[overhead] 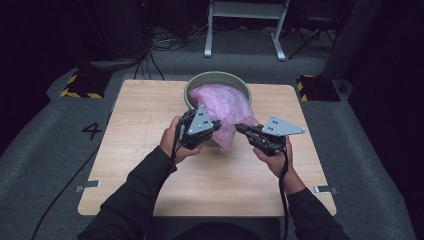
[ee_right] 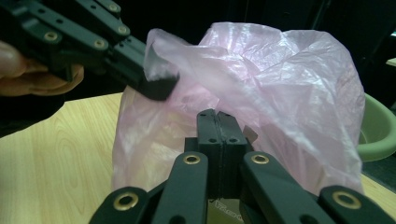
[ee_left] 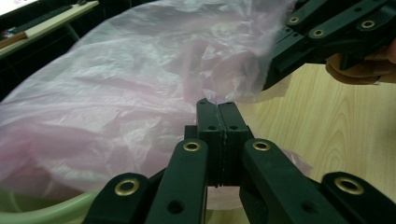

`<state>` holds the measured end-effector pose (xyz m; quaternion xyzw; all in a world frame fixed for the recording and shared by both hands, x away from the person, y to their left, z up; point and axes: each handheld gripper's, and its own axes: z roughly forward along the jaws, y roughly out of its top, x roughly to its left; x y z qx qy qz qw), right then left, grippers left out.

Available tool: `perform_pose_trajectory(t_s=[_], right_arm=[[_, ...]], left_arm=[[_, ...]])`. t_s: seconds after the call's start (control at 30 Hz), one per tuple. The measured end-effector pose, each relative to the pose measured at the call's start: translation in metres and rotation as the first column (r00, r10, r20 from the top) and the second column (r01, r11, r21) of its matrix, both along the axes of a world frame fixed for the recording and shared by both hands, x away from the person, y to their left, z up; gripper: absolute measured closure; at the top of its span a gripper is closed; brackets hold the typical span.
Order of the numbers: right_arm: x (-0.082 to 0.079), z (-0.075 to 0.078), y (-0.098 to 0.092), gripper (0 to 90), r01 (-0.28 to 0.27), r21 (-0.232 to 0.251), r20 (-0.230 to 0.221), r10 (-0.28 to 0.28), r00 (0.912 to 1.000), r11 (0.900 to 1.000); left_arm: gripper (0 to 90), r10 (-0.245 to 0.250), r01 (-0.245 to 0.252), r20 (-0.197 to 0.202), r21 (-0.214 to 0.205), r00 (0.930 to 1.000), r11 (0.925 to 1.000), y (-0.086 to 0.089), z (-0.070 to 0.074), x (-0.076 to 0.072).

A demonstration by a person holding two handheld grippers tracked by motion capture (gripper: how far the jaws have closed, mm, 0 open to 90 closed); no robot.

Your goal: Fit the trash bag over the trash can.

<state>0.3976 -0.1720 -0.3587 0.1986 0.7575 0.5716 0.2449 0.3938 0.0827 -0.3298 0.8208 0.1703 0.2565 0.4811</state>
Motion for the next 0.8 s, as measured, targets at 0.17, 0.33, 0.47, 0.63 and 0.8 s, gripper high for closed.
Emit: perform_pose_trajectory(t_s=[0.17,0.33,0.47,0.63,0.8], right_arm=[[0.000,0.000,-0.008,90.0,0.017,-0.009,-0.010,-0.017,0.9998,0.9998],[0.002,-0.003,-0.018,90.0,0.042,-0.020,-0.033,-0.043,0.9985,0.9989],[0.006,-0.005,-0.027,90.0,0.079,-0.023,-0.050,-0.080,0.9956,0.9966],[0.012,-0.005,-0.039,90.0,0.121,-0.018,-0.061,-0.122,0.9907,0.9925],[0.019,-0.004,-0.052,90.0,0.170,-0.015,-0.058,-0.171,0.9836,0.9853]], left_arm=[[89.6,0.036,-0.036,0.015,-0.002,0.9992,0.9993,0.015,0.008,0.001],[89.6,0.084,-0.084,0.021,-0.011,0.9962,0.9964,0.031,0.012,0.006],[89.6,0.129,-0.129,0.020,-0.014,0.9914,0.9916,0.046,0.013,0.011],[89.6,0.164,-0.164,-0.019,-0.034,0.9863,0.9859,0.064,0.011,0.019],[89.6,0.190,-0.190,-0.013,-0.027,0.9817,0.9814,0.073,0.012,0.020]])
